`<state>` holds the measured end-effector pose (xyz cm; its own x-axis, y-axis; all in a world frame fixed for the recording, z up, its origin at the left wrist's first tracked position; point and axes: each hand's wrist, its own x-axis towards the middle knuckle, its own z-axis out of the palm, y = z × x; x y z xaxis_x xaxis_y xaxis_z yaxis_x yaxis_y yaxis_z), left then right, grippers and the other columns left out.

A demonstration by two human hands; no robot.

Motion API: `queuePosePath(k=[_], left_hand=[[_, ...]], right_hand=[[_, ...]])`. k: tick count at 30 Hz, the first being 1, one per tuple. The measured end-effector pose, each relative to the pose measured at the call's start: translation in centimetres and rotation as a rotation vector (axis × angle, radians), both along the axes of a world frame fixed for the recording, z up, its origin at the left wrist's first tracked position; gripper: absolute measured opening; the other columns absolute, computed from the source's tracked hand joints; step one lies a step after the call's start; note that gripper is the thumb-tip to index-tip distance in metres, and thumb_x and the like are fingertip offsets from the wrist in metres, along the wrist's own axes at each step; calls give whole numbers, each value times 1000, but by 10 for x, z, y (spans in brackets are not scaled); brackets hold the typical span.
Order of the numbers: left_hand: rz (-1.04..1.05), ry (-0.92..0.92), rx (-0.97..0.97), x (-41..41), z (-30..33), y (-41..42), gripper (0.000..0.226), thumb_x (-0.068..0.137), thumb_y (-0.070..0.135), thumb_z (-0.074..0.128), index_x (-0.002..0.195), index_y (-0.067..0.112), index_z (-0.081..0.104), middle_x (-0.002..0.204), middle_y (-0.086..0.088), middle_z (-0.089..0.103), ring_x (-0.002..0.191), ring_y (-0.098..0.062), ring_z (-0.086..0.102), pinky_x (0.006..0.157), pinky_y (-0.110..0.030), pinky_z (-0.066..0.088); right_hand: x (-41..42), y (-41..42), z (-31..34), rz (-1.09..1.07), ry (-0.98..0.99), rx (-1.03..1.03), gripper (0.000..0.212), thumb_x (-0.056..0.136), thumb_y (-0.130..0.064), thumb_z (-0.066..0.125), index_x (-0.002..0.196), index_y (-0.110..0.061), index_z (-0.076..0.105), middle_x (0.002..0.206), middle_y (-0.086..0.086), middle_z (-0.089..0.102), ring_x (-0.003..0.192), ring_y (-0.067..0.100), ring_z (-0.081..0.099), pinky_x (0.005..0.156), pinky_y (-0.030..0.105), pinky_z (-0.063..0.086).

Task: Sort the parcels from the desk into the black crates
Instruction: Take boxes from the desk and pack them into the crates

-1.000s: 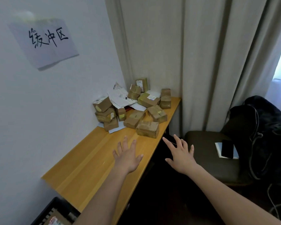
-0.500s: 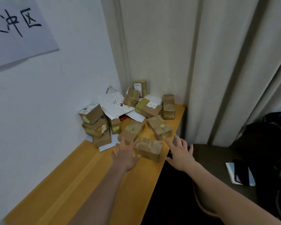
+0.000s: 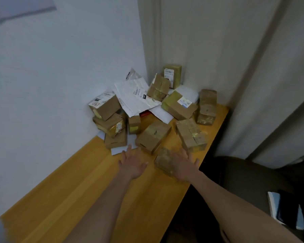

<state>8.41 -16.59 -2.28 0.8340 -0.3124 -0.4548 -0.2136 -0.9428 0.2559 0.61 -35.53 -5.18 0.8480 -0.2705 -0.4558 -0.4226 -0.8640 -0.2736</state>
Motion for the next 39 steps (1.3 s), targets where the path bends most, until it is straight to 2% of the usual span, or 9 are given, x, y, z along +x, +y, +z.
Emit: queuePosePath(k=[12, 16, 19, 23, 28, 31, 34, 36, 39], left_hand=[[205, 70, 5, 62, -13, -18, 71, 101, 42, 46, 157, 24, 7, 162, -7, -16, 149, -38, -6, 118, -53, 20], [262, 203, 0, 60, -20, -13, 72, 102, 42, 45, 158, 23, 4, 162, -10, -16, 149, -41, 2, 119, -49, 21], [347, 299, -53, 62, -18, -4, 72, 102, 44, 45, 158, 20, 7, 162, -13, -7, 147, -38, 18, 114, -45, 31], [511, 315, -261, 64, 2, 3, 67, 103, 44, 42, 157, 16, 13, 163, -9, 12, 144, -31, 28, 104, -36, 39], [873, 317, -654, 62, 30, 17, 61, 100, 57, 35, 147, 19, 40, 146, -6, 46, 118, -28, 53, 94, -39, 47], [942, 361, -861, 63, 54, 27, 53, 98, 62, 35, 126, 26, 62, 130, -3, 61, 109, -27, 59, 97, -45, 51], [955, 385, -1023, 63, 80, 37, 55, 96, 66, 35, 123, 28, 64, 122, -5, 66, 107, -29, 64, 88, -46, 56], [972, 395, -1165, 63, 97, 45, 52, 97, 63, 36, 128, 28, 59, 121, -7, 69, 105, -31, 68, 80, -47, 58], [877, 323, -1296, 60, 115, 58, 36, 100, 45, 48, 135, 39, 48, 124, -4, 68, 102, -31, 69, 76, -54, 58]], right_hand=[[80, -23, -53, 314, 307, 49, 127, 75, -39, 84, 150, -49, -19, 162, 5, -23, 149, 42, -5, 112, 71, 16], [91, -25, -60, 343, 305, 95, 124, 80, -32, 81, 148, -49, -21, 163, 8, -16, 149, 41, 7, 113, 62, 28], [118, -34, -49, 315, 374, 327, 124, 75, -39, 83, 153, -44, -13, 163, 9, -2, 146, 38, 20, 112, 52, 36], [152, -37, -9, 109, 475, 822, 106, 79, -37, 80, 155, -42, 7, 155, 9, 28, 134, 34, 40, 103, 46, 45], [171, -14, 40, -81, 309, 1274, 99, 71, -40, 84, 149, -47, 23, 141, 10, 47, 126, 36, 49, 95, 58, 49], [179, 7, 67, -62, 232, 1511, 74, 79, -39, 76, 145, -29, 43, 135, 12, 60, 123, 35, 57, 103, 59, 44], [179, 26, 95, -55, 177, 1658, 44, 97, -30, 55, 139, -15, 53, 134, 13, 62, 123, 31, 60, 99, 48, 51], [182, 36, 103, -80, 134, 1701, 39, 102, -22, 47, 140, -12, 51, 135, 14, 60, 124, 31, 59, 97, 46, 52], [185, 49, 111, -91, 10, 1572, 37, 106, -18, 41, 142, -13, 50, 135, 12, 60, 125, 29, 57, 101, 44, 49]])
